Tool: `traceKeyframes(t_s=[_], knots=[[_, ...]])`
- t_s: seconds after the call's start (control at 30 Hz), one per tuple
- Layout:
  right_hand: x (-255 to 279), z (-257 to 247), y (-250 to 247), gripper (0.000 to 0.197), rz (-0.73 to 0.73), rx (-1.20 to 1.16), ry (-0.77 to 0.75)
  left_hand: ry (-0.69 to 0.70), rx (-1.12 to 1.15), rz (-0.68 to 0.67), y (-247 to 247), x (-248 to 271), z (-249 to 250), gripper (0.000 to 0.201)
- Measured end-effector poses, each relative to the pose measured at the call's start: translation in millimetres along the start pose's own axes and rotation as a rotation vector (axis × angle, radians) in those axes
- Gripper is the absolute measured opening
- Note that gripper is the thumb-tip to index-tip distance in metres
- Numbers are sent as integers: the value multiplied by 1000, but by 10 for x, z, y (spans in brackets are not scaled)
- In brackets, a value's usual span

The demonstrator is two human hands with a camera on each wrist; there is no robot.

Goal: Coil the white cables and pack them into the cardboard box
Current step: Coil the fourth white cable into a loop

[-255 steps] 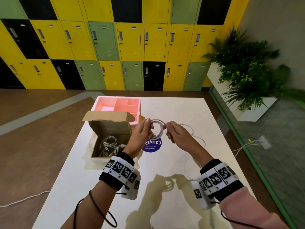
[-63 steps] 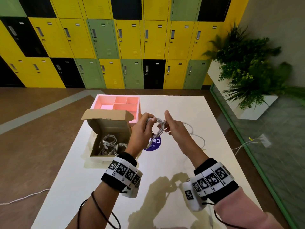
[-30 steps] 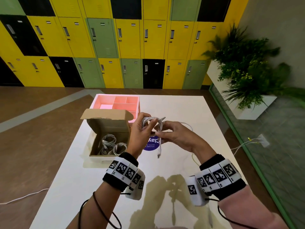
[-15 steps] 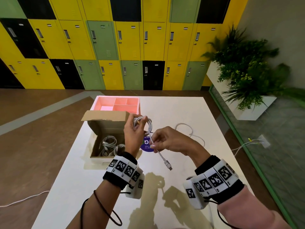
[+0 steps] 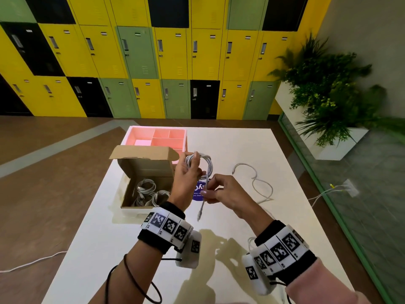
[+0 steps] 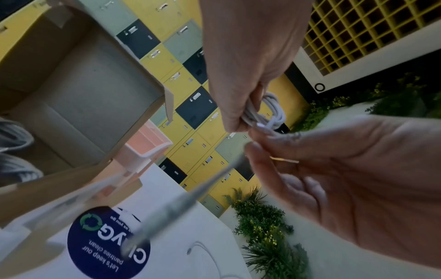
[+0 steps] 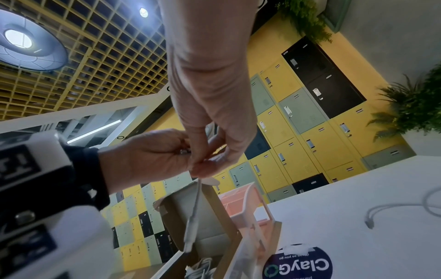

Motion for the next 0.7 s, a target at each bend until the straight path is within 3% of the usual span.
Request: traceKeyframes(t_s=[0.2,0.4,0.7], knots=[[-65,59,-39,14,140,-111,21,-125,50,-21,69,5,-72,30],[-57,61,-84,31,255,-231,37,-122,164,26,27,0,-48,30],[-19,61,-249,26,439,-332,-5,-157,120,27,59,84,-122,33]])
Point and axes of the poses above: each hand's wrist, its own x-axis away from the middle knuckle, its own y-axis out of the palm, z = x × y, the point moved 9 cm from there along -x, towards the middle knuckle, and after that the axes turned 14 degrees about x, right-handed, at the moved point
